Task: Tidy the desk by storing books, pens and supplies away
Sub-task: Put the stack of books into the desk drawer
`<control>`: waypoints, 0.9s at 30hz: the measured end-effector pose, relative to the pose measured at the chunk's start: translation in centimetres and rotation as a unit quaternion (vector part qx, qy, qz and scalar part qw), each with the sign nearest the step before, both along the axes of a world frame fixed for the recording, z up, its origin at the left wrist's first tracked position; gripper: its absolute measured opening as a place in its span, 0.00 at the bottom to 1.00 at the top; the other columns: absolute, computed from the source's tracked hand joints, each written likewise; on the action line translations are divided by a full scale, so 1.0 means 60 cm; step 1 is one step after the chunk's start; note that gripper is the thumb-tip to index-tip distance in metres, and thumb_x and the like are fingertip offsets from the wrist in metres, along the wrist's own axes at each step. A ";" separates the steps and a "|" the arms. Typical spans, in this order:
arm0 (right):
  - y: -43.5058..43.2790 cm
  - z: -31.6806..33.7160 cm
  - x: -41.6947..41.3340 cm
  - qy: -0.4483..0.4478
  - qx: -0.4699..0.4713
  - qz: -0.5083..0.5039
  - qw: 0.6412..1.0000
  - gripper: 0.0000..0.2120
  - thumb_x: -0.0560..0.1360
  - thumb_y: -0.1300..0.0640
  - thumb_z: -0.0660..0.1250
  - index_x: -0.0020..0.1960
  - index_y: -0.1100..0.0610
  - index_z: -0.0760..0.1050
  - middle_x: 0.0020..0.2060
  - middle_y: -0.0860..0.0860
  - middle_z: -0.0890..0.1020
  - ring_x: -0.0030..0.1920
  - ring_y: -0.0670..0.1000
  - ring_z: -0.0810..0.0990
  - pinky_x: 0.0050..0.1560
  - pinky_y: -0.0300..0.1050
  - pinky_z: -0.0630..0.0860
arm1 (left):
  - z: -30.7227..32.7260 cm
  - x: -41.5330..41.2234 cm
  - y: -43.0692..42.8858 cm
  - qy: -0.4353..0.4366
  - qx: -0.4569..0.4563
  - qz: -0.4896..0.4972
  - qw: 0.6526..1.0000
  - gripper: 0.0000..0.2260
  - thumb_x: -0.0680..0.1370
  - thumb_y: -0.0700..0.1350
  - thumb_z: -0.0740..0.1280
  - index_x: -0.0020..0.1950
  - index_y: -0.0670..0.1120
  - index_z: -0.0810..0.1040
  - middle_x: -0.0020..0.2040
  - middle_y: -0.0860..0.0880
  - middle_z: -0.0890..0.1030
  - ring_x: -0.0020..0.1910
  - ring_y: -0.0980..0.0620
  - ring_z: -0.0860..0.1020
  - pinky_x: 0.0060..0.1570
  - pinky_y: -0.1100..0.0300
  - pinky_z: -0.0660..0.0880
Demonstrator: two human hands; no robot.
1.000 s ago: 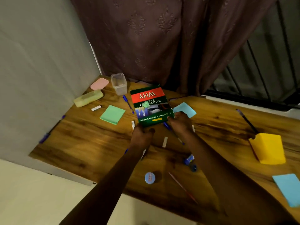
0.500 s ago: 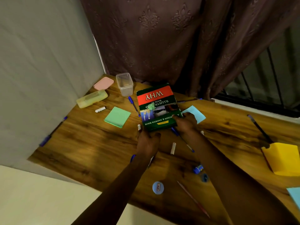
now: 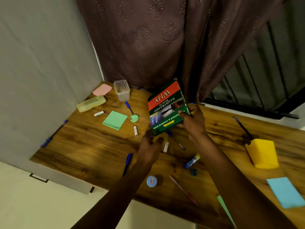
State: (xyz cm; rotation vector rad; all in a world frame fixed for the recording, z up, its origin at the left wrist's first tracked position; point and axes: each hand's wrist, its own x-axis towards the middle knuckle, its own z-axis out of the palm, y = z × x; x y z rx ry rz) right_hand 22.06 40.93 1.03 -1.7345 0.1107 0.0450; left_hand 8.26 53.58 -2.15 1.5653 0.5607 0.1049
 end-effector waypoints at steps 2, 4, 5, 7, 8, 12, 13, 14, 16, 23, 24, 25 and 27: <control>-0.041 0.024 -0.021 -0.022 0.000 0.001 1.000 0.11 0.76 0.61 0.73 0.50 0.48 0.74 0.50 0.53 0.85 0.48 0.54 0.87 0.44 0.58 0.86 | 0.015 -0.012 -0.011 -0.006 0.014 0.007 1.000 0.23 0.81 0.47 0.70 0.75 0.51 0.69 0.67 0.53 0.76 0.62 0.56 0.75 0.47 0.67 0.76; -0.083 0.052 -0.041 -0.056 -0.028 0.010 0.998 0.14 0.75 0.60 0.74 0.45 0.42 0.74 0.46 0.49 0.86 0.47 0.55 0.88 0.43 0.60 0.86 | 0.032 -0.011 -0.014 -0.053 0.086 0.007 0.995 0.26 0.81 0.48 0.69 0.77 0.51 0.66 0.71 0.53 0.73 0.66 0.54 0.74 0.58 0.63 0.77; -0.105 0.069 -0.055 -0.068 -0.033 0.015 0.997 0.15 0.74 0.59 0.74 0.42 0.40 0.74 0.44 0.48 0.86 0.46 0.56 0.88 0.43 0.61 0.85 | 0.043 -0.007 -0.016 -0.086 0.129 -0.004 0.988 0.27 0.80 0.49 0.69 0.78 0.51 0.66 0.72 0.52 0.72 0.69 0.53 0.73 0.65 0.57 0.76; -0.147 0.106 -0.082 -0.091 -0.052 0.038 0.994 0.12 0.73 0.55 0.75 0.41 0.40 0.75 0.43 0.51 0.87 0.46 0.58 0.88 0.44 0.60 0.85 | 0.077 0.001 -0.028 -0.147 0.203 -0.041 0.967 0.27 0.80 0.48 0.70 0.77 0.51 0.66 0.72 0.50 0.71 0.71 0.52 0.71 0.68 0.50 0.74; -0.167 0.124 -0.095 -0.102 -0.062 0.054 0.991 0.10 0.72 0.54 0.75 0.42 0.42 0.76 0.43 0.52 0.87 0.46 0.58 0.88 0.45 0.59 0.84 | 0.093 0.005 -0.037 -0.177 0.236 -0.060 0.954 0.28 0.79 0.47 0.70 0.78 0.50 0.66 0.73 0.48 0.70 0.71 0.50 0.72 0.67 0.49 0.75; -0.245 0.191 -0.146 -0.120 -0.056 0.128 0.983 0.07 0.75 0.59 0.75 0.50 0.57 0.79 0.45 0.57 0.88 0.44 0.55 0.87 0.45 0.50 0.82 | 0.153 0.008 -0.082 -0.269 0.369 -0.148 0.877 0.32 0.79 0.47 0.69 0.81 0.50 0.61 0.81 0.47 0.59 0.80 0.47 0.60 0.76 0.47 0.65; -0.265 0.205 -0.160 -0.116 -0.055 0.144 0.981 0.07 0.76 0.61 0.75 0.52 0.59 0.79 0.45 0.58 0.88 0.43 0.54 0.87 0.44 0.48 0.81 | 0.161 0.004 -0.095 -0.274 0.399 -0.163 0.859 0.32 0.79 0.49 0.69 0.81 0.51 0.61 0.82 0.48 0.58 0.82 0.47 0.56 0.78 0.46 0.60; -0.285 0.220 -0.175 -0.111 -0.053 0.162 0.979 0.08 0.76 0.62 0.74 0.54 0.61 0.80 0.45 0.58 0.88 0.42 0.54 0.87 0.42 0.45 0.81 | 0.169 -0.003 -0.111 -0.276 0.420 -0.173 0.847 0.31 0.80 0.51 0.68 0.81 0.52 0.61 0.82 0.50 0.59 0.82 0.47 0.54 0.79 0.46 0.56; -0.314 0.242 -0.197 -0.099 -0.047 0.190 0.976 0.10 0.77 0.61 0.74 0.56 0.62 0.81 0.45 0.58 0.88 0.42 0.55 0.87 0.40 0.44 0.82 | 0.184 -0.015 -0.130 -0.274 0.444 -0.183 0.833 0.26 0.80 0.55 0.66 0.78 0.54 0.66 0.78 0.52 0.68 0.80 0.49 0.61 0.80 0.50 0.52; -0.482 0.293 -0.300 -0.056 -0.082 0.201 0.974 0.13 0.76 0.56 0.75 0.57 0.62 0.83 0.47 0.59 0.88 0.47 0.61 0.87 0.45 0.49 0.82 | 0.203 -0.116 -0.281 -0.218 0.325 -0.224 0.893 0.12 0.78 0.61 0.67 0.57 0.58 0.77 0.50 0.59 0.82 0.48 0.59 0.81 0.48 0.53 0.79; -0.505 0.293 -0.313 -0.038 -0.088 0.194 0.976 0.14 0.75 0.54 0.75 0.56 0.62 0.83 0.47 0.59 0.88 0.47 0.61 0.86 0.43 0.47 0.81 | 0.197 -0.127 -0.302 -0.212 0.314 -0.227 0.897 0.12 0.78 0.62 0.67 0.57 0.58 0.77 0.50 0.59 0.82 0.49 0.59 0.81 0.48 0.53 0.79; -0.535 0.291 -0.326 -0.023 -0.092 0.187 0.978 0.15 0.75 0.51 0.76 0.55 0.61 0.83 0.46 0.60 0.88 0.45 0.60 0.85 0.42 0.47 0.79 | 0.192 -0.139 -0.327 -0.210 0.295 -0.232 0.903 0.11 0.78 0.61 0.67 0.56 0.58 0.77 0.50 0.59 0.83 0.49 0.59 0.81 0.48 0.53 0.79; -0.596 0.283 -0.352 0.000 -0.106 0.172 0.979 0.16 0.74 0.48 0.76 0.51 0.60 0.83 0.45 0.63 0.86 0.42 0.56 0.81 0.42 0.46 0.73 | 0.182 -0.160 -0.371 -0.203 0.233 -0.236 0.922 0.09 0.79 0.56 0.70 0.55 0.54 0.79 0.49 0.54 0.84 0.47 0.56 0.83 0.48 0.50 0.78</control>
